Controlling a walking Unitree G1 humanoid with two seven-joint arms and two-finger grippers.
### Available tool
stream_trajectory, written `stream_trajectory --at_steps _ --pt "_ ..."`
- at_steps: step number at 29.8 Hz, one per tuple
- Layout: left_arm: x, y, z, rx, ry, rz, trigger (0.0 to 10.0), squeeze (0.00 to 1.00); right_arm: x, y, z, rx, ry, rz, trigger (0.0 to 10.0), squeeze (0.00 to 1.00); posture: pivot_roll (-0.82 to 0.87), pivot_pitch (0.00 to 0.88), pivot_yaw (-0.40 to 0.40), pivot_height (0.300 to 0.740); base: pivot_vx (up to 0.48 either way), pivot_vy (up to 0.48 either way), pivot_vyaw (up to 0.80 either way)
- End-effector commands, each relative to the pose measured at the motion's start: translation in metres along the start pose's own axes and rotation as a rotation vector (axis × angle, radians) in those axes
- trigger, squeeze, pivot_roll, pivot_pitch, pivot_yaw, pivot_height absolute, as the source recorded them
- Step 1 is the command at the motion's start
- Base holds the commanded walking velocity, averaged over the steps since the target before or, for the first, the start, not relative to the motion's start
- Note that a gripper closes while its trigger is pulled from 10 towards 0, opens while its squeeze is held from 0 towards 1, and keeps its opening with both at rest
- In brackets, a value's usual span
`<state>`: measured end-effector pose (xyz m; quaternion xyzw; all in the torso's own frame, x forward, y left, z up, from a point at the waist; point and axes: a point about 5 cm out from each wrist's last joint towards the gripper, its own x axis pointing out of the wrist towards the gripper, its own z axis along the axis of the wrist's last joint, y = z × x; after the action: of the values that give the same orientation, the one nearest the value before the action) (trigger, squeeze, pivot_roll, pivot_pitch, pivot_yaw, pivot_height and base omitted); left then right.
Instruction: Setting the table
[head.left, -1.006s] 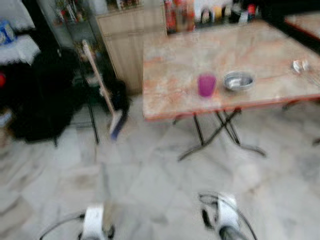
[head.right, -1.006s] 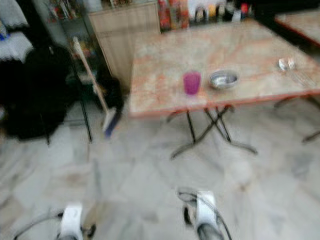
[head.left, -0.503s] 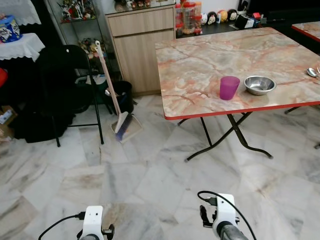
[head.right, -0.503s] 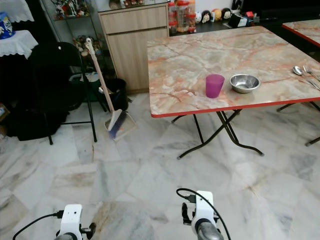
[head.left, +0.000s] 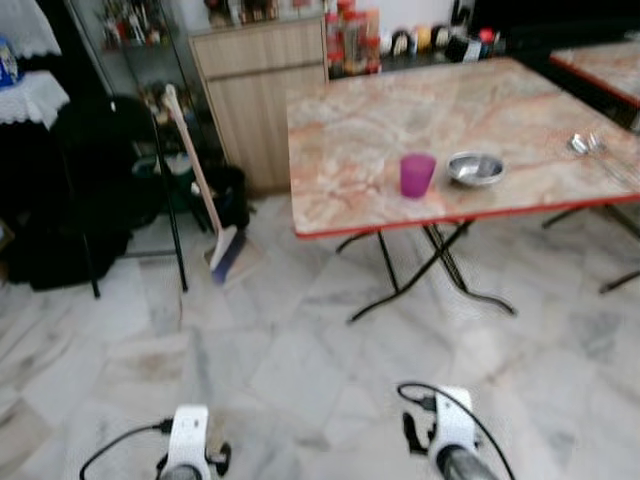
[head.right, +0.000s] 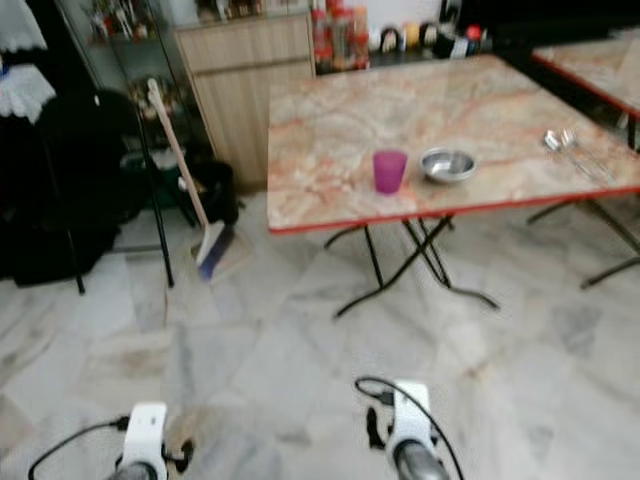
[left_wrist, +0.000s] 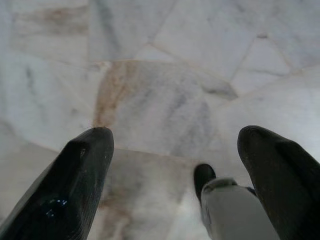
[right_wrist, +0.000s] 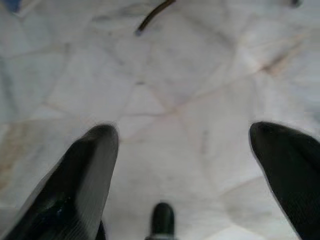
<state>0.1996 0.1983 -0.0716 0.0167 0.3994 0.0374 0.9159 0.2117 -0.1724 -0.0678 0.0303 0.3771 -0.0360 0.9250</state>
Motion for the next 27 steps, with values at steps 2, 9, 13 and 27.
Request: stream_trajectory --at_steps 2,9,13,27 --pt "-0.0012 0.0064 -0.0034 0.018 0.014 0.017 10.0 0.0 0.0002 0.0104 -0.0017 0.005 0.01 0.025 10.0 0.0 0.05 0.0 0.09 0.736 0.0 -0.48 0.0" --pt "-0.0015 0.0062 -0.0045 0.017 0.016 0.019 10.0 0.0 0.0002 0.01 -0.0016 0.004 0.009 0.024 10.0 0.0 0.05 0.0 0.087 0.736 0.0 -0.48 0.0" --pt "-0.0015 0.006 -0.0047 0.014 0.015 0.02 10.0 0.0 0.0003 0.0097 -0.0013 0.002 0.008 0.024 10.0 0.0 0.05 0.0 0.084 0.736 0.0 -0.48 0.0" --pt "-0.0015 0.004 -0.0051 0.0 0.015 0.02 10.0 0.0 0.0004 0.0075 -0.0007 -0.003 0.007 0.021 10.0 0.0 0.04 0.0 0.08 0.736 0.0 -0.266 0.0"
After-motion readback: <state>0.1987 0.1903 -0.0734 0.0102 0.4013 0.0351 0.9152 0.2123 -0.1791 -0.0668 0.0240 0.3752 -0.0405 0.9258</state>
